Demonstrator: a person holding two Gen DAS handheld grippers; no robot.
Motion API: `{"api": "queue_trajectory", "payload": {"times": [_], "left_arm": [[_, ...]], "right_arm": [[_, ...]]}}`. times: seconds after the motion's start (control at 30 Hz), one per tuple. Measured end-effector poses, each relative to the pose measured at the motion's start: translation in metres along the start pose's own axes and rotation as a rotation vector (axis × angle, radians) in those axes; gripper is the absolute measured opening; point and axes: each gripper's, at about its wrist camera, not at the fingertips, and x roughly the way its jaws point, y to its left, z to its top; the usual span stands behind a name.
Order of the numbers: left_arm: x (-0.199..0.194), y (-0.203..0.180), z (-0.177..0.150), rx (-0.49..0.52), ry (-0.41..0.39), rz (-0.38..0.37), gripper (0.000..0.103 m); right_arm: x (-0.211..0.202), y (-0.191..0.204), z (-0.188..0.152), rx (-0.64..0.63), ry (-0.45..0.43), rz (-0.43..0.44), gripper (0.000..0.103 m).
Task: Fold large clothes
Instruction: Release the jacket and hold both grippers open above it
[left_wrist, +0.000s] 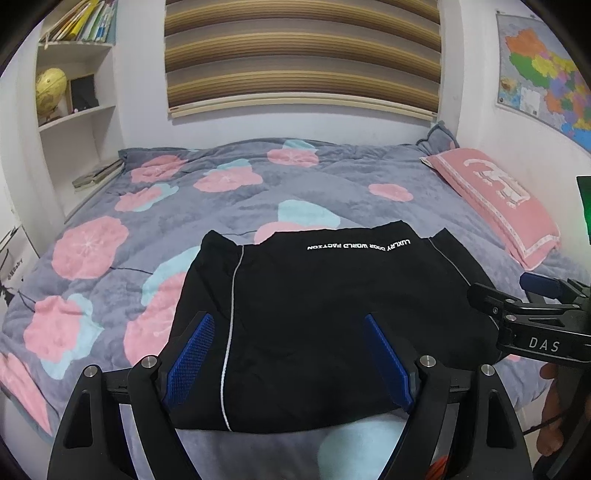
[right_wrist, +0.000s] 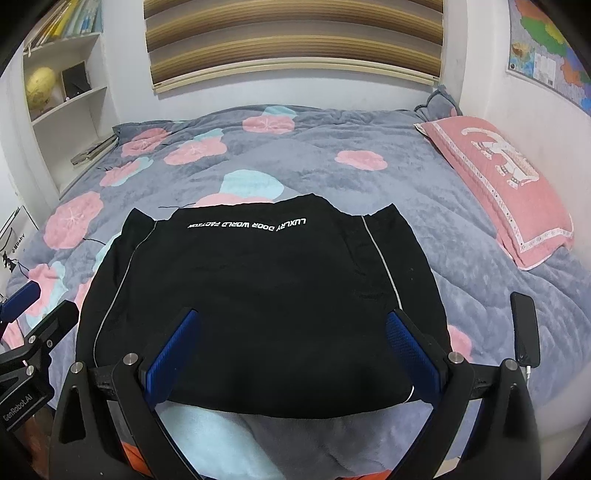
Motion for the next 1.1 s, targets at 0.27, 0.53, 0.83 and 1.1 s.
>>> {"api": "queue_trajectory", "payload": {"times": [0.27,0.53,0.83,1.1], "left_arm": [[0.004,-0.003,-0.002,0.009,0.016,0.001,0.084],[0.010,-0.002,-0.003,0.010,0.029,-0.012,0.084],[0.010,-0.007,-0.004,0.017,0.025,-0.024,0.084],[0.010,-0.005,-0.004,0.005,0.023,-0.038,0.084]], "right_arm": [[0.005,-0.005,0.000,0.009,0.013,0.008,0.101],[0.008,-0.006,-0.001,0.012,0.020,0.011,0.101],[0.012,-0.006,-0.003,0.020,0.030,0.013,0.101],[0.016,-0.007,-0.004,0.029,0.040,0.017,0.101]]}}
